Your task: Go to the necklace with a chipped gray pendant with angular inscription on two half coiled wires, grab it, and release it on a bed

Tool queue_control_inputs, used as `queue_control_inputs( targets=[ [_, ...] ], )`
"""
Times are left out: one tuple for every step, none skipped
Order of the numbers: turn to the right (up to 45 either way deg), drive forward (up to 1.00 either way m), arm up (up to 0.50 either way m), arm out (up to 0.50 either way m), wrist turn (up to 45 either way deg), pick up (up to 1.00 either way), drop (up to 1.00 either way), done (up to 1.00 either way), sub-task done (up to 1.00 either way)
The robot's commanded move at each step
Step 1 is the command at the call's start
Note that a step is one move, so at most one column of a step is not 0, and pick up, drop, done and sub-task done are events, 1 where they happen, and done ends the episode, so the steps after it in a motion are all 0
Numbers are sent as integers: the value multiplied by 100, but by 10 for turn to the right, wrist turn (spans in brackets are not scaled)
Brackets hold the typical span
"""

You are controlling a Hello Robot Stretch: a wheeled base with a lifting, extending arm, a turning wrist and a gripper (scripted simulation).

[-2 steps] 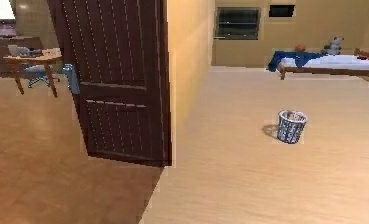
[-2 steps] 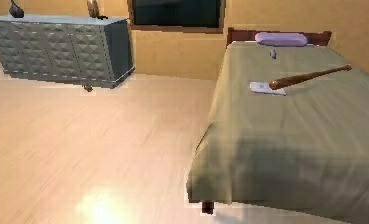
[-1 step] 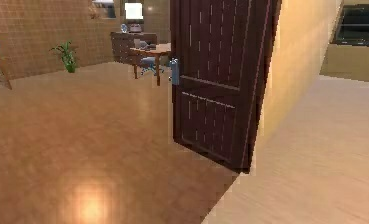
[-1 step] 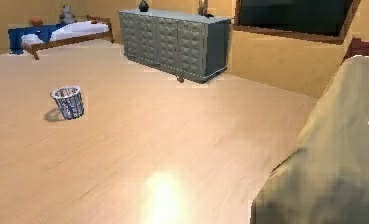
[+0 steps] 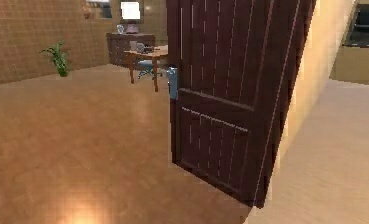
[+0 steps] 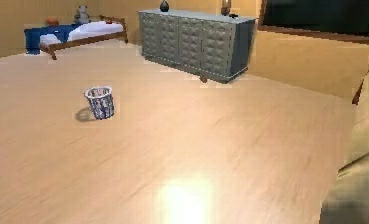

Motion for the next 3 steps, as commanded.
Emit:
queue_control_inputs(
  targets=[
    [-210,0,0,0,0,0,0,0,0],
    [0,100,0,0,0,0,0,0,0],
    [-30,0,0,0,0,0,0,0,0]
  ],
)
